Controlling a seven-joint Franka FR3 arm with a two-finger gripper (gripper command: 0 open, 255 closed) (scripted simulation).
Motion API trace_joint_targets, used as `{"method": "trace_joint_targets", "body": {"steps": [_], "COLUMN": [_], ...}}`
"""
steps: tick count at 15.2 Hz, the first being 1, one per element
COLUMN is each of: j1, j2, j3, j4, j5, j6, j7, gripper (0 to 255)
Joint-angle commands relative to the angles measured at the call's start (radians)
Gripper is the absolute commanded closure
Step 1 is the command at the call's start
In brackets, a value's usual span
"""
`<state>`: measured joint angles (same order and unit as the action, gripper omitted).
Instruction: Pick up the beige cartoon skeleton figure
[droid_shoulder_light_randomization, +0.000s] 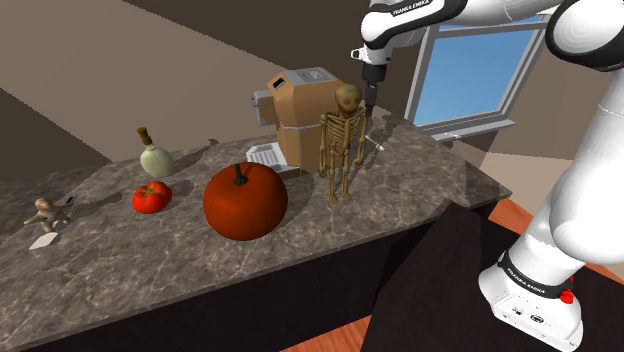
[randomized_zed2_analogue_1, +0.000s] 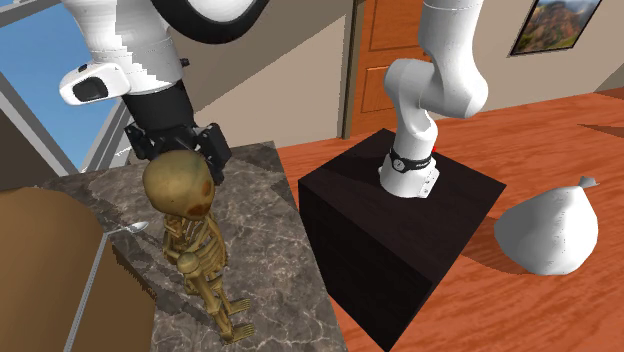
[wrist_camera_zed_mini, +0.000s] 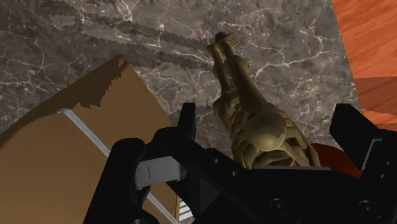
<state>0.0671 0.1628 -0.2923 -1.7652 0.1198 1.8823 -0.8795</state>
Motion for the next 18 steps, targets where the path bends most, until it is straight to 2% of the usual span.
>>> {"method": "trace_joint_targets", "body": {"steps": [1, 10, 18], "j1": [0.000, 0.000, -0.001], "j2": [0.002, 0.000, -0.013], "j3": [0.000, 0.000, -0.002], "j4": [-0.003, -0.004, 0.088], "j5": [0.001, 0.000, -0.007], "j6": [0.005, 0.004, -0.099], "j7": [-0.001, 0.000, 0.010], "gripper": [255, 255, 255]}}
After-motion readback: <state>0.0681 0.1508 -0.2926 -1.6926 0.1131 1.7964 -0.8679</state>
